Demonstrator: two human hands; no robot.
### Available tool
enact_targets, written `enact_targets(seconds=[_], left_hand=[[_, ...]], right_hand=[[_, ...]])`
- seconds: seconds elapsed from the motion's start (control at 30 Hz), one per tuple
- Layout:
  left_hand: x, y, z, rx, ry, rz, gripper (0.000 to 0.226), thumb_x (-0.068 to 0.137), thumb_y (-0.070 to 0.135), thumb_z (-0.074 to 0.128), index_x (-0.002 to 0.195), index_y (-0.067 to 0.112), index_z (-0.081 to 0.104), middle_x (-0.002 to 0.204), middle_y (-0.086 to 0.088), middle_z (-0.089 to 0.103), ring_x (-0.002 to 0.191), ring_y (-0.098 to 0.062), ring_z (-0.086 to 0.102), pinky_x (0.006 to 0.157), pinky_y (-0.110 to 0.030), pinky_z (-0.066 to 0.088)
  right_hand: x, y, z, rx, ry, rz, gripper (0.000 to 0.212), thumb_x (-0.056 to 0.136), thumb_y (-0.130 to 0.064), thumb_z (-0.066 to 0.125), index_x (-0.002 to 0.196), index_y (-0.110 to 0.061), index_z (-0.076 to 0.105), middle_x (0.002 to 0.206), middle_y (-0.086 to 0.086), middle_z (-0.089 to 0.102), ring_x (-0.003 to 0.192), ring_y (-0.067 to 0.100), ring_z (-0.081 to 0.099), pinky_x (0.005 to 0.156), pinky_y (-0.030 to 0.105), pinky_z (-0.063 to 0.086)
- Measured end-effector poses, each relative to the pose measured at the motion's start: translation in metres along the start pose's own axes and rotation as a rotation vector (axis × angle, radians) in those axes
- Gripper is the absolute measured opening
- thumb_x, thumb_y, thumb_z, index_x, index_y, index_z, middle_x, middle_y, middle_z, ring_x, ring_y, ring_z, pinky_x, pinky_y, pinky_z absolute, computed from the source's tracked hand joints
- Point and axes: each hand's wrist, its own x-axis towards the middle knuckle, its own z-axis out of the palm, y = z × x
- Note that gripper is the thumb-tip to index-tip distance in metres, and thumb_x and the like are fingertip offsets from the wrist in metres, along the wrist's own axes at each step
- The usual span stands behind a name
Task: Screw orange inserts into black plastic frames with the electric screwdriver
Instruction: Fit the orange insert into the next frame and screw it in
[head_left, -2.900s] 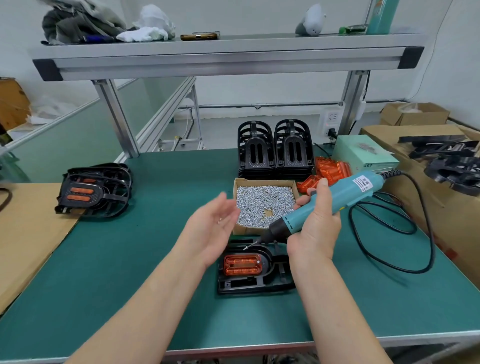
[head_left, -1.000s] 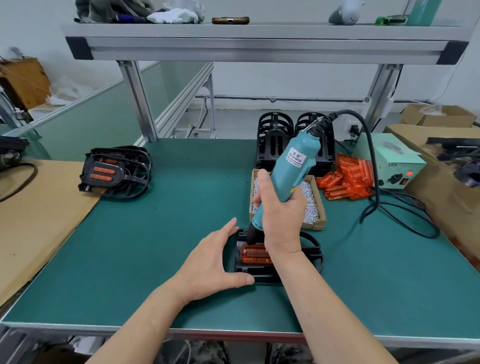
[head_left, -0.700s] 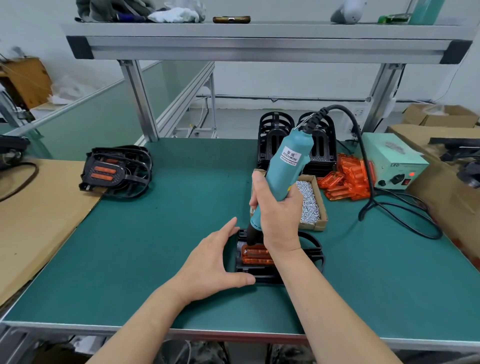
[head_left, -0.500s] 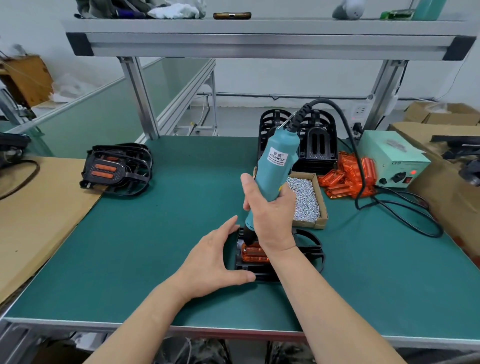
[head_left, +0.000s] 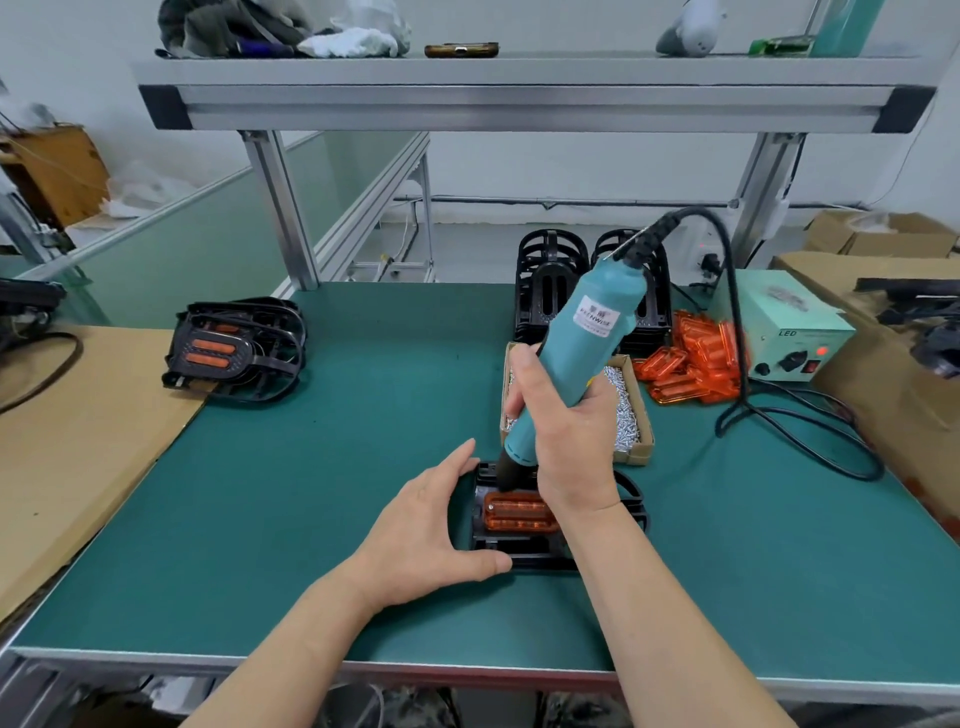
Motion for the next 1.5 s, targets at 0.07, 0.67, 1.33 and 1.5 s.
enact_targets(seconds=[0.07, 0.67, 1.33, 1.5], left_hand=[[0.0, 0.0, 0.0, -0.005, 0.0, -0.001, 0.125, 0.056, 0.075, 0.073, 0.156, 0.043, 0.005, 0.146, 0.033, 0.029, 0.137, 0.004, 0.03, 0.109, -0.017, 0.024], [-0.003, 0.0, 0.0, 0.034, 0.005, 0.025, 0.114, 0.062, 0.075, 0.068, 0.155, 0.043, 0.01, 0.154, 0.027, 0.029, 0.141, 0.003, 0.028, 0.115, -0.022, 0.026], [0.006, 0.047, 0.012, 0.379, 0.148, 0.532, 0.035, 0.079, 0.054, 0.07, 0.101, 0.027, 0.069, 0.098, 0.008, 0.052, 0.102, -0.017, 0.048, 0.117, -0.04, 0.022], [0.0, 0.05, 0.013, 0.467, 0.055, 0.519, 0.029, 0.084, 0.041, 0.064, 0.108, 0.025, 0.065, 0.096, 0.009, 0.056, 0.097, -0.016, 0.051, 0.117, -0.035, 0.02]], right_hand=[[0.008, -0.009, -0.002, -0.012, 0.02, -0.054, 0.029, 0.086, -0.033, 0.072, 0.071, -0.012, 0.059, 0.054, -0.003, 0.056, 0.052, 0.013, 0.052, 0.062, 0.028, 0.047], [0.023, 0.012, -0.109, 0.299, 0.838, 0.329, 0.024, 0.105, -0.046, 0.047, 0.102, -0.022, 0.053, 0.061, -0.011, 0.071, 0.07, 0.006, 0.071, 0.068, 0.023, 0.056], [0.019, 0.035, -0.123, 0.322, 0.807, 0.429, 0.046, 0.105, -0.037, 0.051, 0.135, -0.002, 0.048, 0.105, 0.001, 0.071, 0.079, 0.008, 0.068, 0.07, 0.016, 0.052], [0.019, 0.038, -0.121, 0.268, 0.794, 0.433, 0.042, 0.104, -0.038, 0.054, 0.131, -0.005, 0.051, 0.113, 0.005, 0.064, 0.077, 0.008, 0.062, 0.058, 0.014, 0.051]])
